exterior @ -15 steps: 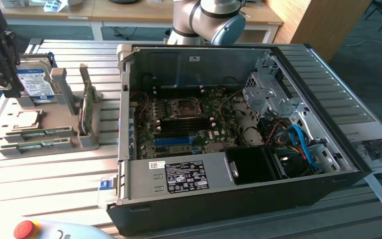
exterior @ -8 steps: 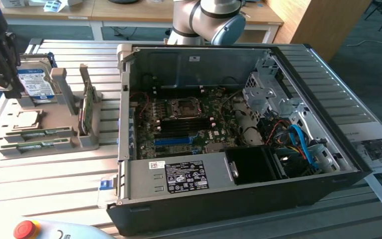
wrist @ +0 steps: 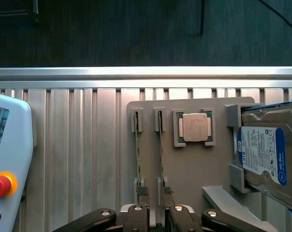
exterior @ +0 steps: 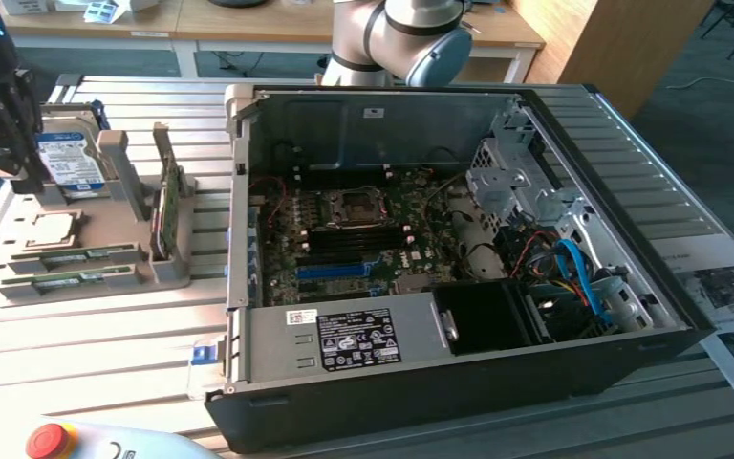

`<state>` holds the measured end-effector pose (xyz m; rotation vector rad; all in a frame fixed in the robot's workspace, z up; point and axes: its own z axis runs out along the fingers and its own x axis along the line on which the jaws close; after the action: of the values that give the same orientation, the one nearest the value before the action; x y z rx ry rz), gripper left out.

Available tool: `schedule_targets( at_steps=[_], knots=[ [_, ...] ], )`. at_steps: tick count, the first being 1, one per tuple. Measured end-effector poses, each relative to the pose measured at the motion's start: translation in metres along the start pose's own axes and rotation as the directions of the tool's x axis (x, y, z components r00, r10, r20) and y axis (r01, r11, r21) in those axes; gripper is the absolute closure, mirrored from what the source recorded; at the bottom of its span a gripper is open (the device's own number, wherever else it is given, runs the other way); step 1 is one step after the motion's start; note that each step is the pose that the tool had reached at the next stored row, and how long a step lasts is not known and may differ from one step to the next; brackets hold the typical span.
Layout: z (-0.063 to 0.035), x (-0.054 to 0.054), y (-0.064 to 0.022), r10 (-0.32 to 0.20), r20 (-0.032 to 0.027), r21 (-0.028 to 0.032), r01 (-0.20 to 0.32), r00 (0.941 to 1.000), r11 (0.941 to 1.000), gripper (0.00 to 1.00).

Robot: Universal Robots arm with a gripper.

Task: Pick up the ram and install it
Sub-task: 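Pick up the ram and move it above insertion slot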

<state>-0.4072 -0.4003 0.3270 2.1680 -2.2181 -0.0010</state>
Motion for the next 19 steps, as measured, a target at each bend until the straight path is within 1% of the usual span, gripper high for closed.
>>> schedule_targets(
  at_steps=[1, 2, 5, 19],
  knots=[
    [0.0013, 0.0, 0.0, 0.0, -0.0001, -0.0001, 0.0, 1.0, 1.0, 0.76],
    [0.0049, 0.0, -0.0001, 0.0, 0.0, 0.0, 0.0, 1.0, 1.0, 0.76],
    [0.0196, -0.001, -0.0006, 0.0, 0.0, 0.0, 0.0, 1.0, 1.0, 0.76],
    [0.0305, -0.001, -0.0008, 0.0, 0.0003, 0.0001, 0.0, 1.0, 1.0, 0.76]
  ],
)
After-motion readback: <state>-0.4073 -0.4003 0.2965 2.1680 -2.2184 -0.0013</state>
